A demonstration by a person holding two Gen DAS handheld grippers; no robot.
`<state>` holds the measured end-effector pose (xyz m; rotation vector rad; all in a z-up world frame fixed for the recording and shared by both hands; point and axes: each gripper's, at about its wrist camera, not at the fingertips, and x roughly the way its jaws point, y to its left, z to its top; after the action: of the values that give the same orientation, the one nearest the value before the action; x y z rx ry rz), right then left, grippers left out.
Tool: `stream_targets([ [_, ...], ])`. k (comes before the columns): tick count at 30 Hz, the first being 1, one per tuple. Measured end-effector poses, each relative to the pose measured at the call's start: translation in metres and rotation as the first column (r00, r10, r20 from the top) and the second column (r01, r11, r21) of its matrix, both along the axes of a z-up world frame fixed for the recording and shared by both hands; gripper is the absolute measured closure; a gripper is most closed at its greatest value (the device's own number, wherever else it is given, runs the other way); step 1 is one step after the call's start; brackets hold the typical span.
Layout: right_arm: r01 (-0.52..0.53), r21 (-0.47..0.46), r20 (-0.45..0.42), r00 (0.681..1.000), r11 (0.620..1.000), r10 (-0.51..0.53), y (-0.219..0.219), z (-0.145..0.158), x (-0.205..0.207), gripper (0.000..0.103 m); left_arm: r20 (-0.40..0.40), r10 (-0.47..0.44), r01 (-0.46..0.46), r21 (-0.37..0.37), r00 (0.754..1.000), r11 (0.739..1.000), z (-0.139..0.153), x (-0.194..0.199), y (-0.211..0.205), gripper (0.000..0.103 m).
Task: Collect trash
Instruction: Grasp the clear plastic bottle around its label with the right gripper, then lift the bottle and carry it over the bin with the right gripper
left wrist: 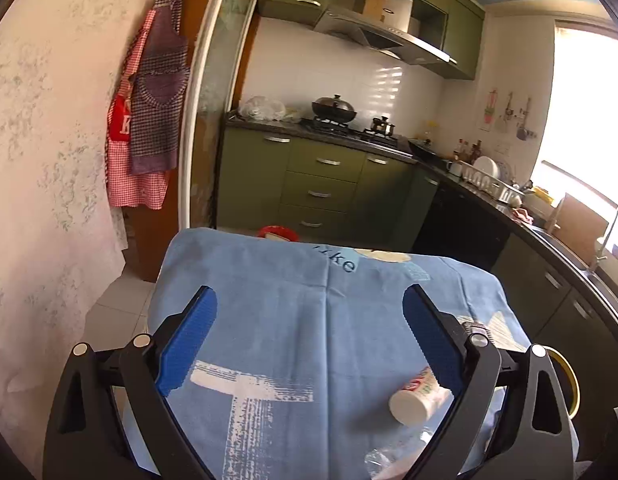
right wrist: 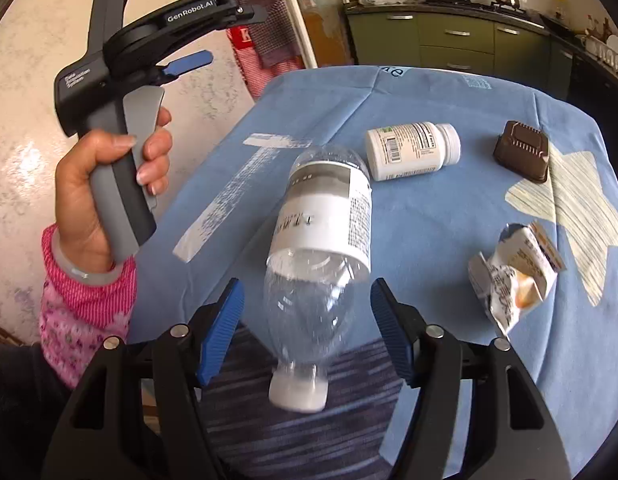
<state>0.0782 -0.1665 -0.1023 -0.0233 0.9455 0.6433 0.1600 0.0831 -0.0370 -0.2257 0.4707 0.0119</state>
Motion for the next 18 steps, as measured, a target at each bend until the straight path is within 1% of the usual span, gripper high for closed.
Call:
stream_targets([
  [2, 0.008, -0.027, -0.001, 1.000, 1.000, -0.009, 0.008, -0.003, 0.007, 0.037, -0.012, 0.016, -0.016, -0.005, 1.000, 1.000, -0.006, 0.005, 0.000, 0.010],
  [3, 0.007, -0.043, -0.004, 1.000, 0.999, -0.007, 0.013, -0.004, 0.012, 0.034, -0.018, 0.028, -0.028, -0.011, 0.999, 1.000, -0.010, 0.007, 0.003, 0.010],
  [6, 0.006, -0.090, -0.014, 1.000, 0.996, -0.008, 0.027, -0.011, 0.025, 0.034, -0.025, 0.042, -0.042, -0.023, 0.999, 0.999, -0.018, 0.011, 0.005, 0.010],
  [10, 0.007, -0.142, -0.043, 0.999, 0.990, -0.013, 0.039, -0.019, 0.045, 0.034, -0.034, 0.044, -0.044, -0.012, 0.998, 0.999, -0.023, 0.011, 0.001, 0.010],
  [12, 0.013, -0.156, -0.053, 0.998, 0.988, -0.021, 0.042, -0.023, 0.049, 0.034, -0.038, 0.037, -0.037, -0.001, 0.999, 0.999, -0.025, 0.012, -0.003, 0.010],
  [16, 0.021, -0.182, -0.042, 0.999, 0.983, -0.029, 0.044, -0.027, 0.049, 0.034, -0.040, 0.028, -0.027, 0.016, 0.999, 0.999, -0.026, 0.012, -0.010, 0.010],
  [17, 0.022, -0.184, -0.041, 0.999, 0.983, -0.030, 0.044, -0.028, 0.048, 0.036, -0.042, 0.025, -0.025, 0.019, 0.999, 1.000, -0.027, 0.012, -0.011, 0.010],
  [18, 0.022, -0.185, -0.037, 0.999, 0.983, -0.029, 0.044, -0.029, 0.047, 0.041, -0.043, 0.023, -0.023, 0.019, 0.999, 1.000, -0.027, 0.011, -0.013, 0.010],
])
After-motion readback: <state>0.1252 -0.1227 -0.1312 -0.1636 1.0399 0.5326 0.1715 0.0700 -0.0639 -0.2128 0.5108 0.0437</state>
